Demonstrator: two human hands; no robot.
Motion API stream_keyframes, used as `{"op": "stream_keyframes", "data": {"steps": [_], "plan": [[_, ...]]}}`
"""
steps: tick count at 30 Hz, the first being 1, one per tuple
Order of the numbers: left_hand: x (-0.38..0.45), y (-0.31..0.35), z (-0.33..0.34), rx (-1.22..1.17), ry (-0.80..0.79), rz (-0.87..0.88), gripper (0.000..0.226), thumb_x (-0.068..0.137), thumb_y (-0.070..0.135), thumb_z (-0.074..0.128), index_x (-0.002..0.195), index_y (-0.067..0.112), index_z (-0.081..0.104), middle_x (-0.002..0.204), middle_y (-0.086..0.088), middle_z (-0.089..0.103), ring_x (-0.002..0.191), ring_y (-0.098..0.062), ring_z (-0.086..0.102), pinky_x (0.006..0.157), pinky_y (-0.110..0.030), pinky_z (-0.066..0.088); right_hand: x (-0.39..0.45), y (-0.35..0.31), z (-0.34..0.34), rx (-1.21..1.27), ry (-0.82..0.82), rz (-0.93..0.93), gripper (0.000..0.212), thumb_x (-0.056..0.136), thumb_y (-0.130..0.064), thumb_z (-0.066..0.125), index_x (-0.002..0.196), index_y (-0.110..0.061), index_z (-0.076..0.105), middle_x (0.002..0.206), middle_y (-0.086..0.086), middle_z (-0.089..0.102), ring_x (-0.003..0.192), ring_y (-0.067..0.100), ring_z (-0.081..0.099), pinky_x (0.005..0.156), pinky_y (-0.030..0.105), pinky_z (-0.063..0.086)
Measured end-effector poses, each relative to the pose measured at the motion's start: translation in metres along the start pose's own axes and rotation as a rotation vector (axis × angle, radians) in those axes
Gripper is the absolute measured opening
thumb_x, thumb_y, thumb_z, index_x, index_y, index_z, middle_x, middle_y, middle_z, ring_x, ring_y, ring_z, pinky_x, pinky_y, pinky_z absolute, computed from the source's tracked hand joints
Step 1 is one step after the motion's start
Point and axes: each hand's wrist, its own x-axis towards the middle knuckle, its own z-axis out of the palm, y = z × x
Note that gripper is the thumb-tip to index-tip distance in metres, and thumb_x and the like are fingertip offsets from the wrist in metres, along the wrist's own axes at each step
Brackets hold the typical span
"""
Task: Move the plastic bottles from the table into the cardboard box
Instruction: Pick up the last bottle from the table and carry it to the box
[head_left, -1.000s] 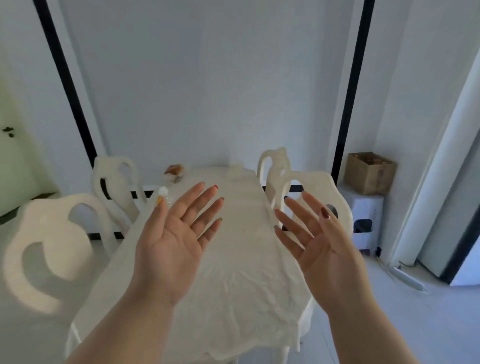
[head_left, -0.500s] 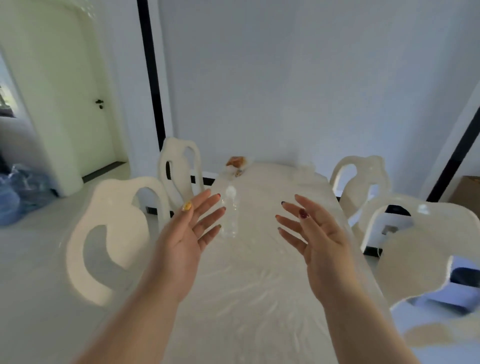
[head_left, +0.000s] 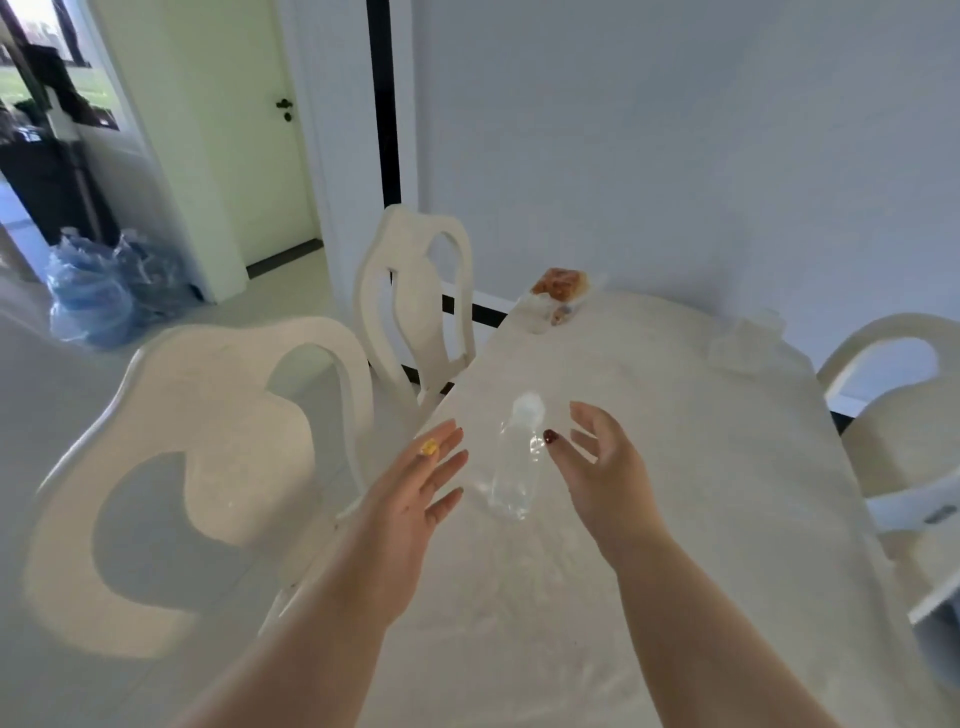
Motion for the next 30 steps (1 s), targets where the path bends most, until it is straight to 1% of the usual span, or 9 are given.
{"op": "stream_keyframes", "data": {"steps": [2,5,7,10,13,18,23,27,30], "plan": [[0.016,-0.013,-0.004,-0.008,0.019,-0.041,0.058,0.082,0.05,0.058,0.136,0.029,0.06,0.139,0.016,0.064,0.131,-0.006,0.056,0.103,-0.035,0.041,0.024,0.011,0.014,-0.098,-0.031,0.009,0.058,0.086,-0.041,0.066,0.14,-0.028,0.046,0.139,-0.013,0.051,0.131,0.011,0.048,0.102,0.03,0.041],[0.03,-0.028,-0.011,-0.036,0.065,-0.095,0.065,0.072,0.056,0.066,0.132,0.032,0.064,0.138,0.018,0.063,0.13,-0.004,0.055,0.102,-0.035,0.041,0.05,0.022,0.034,-0.201,-0.061,0.008,0.067,0.084,-0.043,0.069,0.142,-0.022,0.043,0.143,-0.004,0.051,0.132,0.016,0.046,0.096,0.025,0.034],[0.037,-0.036,-0.018,-0.037,0.093,-0.122,0.058,0.075,0.055,0.065,0.13,0.034,0.065,0.138,0.019,0.064,0.13,-0.004,0.056,0.102,-0.035,0.041,0.065,0.03,0.043,-0.243,-0.072,0.023,0.068,0.083,-0.043,0.07,0.141,-0.02,0.044,0.14,-0.002,0.054,0.13,0.018,0.049,0.095,0.024,0.035],[0.044,-0.043,-0.027,-0.031,0.127,-0.153,0.06,0.072,0.057,0.065,0.128,0.034,0.065,0.137,0.019,0.065,0.129,-0.005,0.056,0.106,-0.037,0.039,0.079,0.04,0.052,-0.284,-0.058,0.052,0.059,0.082,-0.041,0.072,0.133,-0.02,0.051,0.122,-0.004,0.064,0.116,0.019,0.058,0.088,0.029,0.044],[0.045,-0.049,-0.033,-0.033,0.167,-0.171,0.07,0.064,0.061,0.067,0.128,0.033,0.063,0.137,0.018,0.065,0.129,-0.007,0.057,0.11,-0.041,0.038,0.084,0.047,0.054,-0.314,-0.018,0.031,0.044,0.084,-0.039,0.071,0.122,-0.021,0.057,0.099,-0.011,0.062,0.1,0.018,0.061,0.073,0.028,0.041],[0.041,-0.054,-0.033,-0.047,0.169,-0.188,0.055,0.078,0.053,0.059,0.13,0.032,0.062,0.138,0.016,0.064,0.13,-0.009,0.057,0.108,-0.04,0.04,0.073,0.046,0.047,-0.341,-0.03,-0.028,0.037,0.085,-0.039,0.071,0.115,-0.02,0.061,0.103,-0.005,0.069,0.096,0.019,0.063,0.076,0.033,0.05],[0.022,-0.044,-0.022,-0.06,0.126,-0.194,0.053,0.083,0.046,0.06,0.133,0.03,0.059,0.143,0.012,0.06,0.132,-0.012,0.055,0.11,-0.042,0.038,0.036,0.018,0.018,-0.312,0.024,-0.157,0.027,0.084,-0.046,0.068,0.105,-0.032,0.059,0.093,-0.018,0.066,0.088,0.006,0.061,0.066,0.02,0.043],[-0.006,-0.03,-0.007,-0.116,0.084,-0.259,0.073,0.076,0.053,0.055,0.142,0.022,0.052,0.149,0.005,0.053,0.133,-0.013,0.053,0.109,-0.042,0.038,-0.003,-0.026,-0.015,-0.272,0.106,-0.263,0.026,0.081,-0.052,0.066,0.1,-0.035,0.06,0.092,-0.018,0.069,0.088,0.003,0.062,0.068,0.027,0.048],[-0.036,-0.019,0.006,-0.189,0.019,-0.37,0.089,0.071,0.059,0.057,0.147,0.015,0.046,0.151,-0.001,0.05,0.137,-0.02,0.049,0.115,-0.046,0.034,-0.044,-0.065,-0.044,-0.257,0.165,-0.325,0.035,0.078,-0.059,0.061,0.099,-0.032,0.063,0.088,-0.015,0.071,0.085,0.004,0.063,0.066,0.03,0.051]]}}
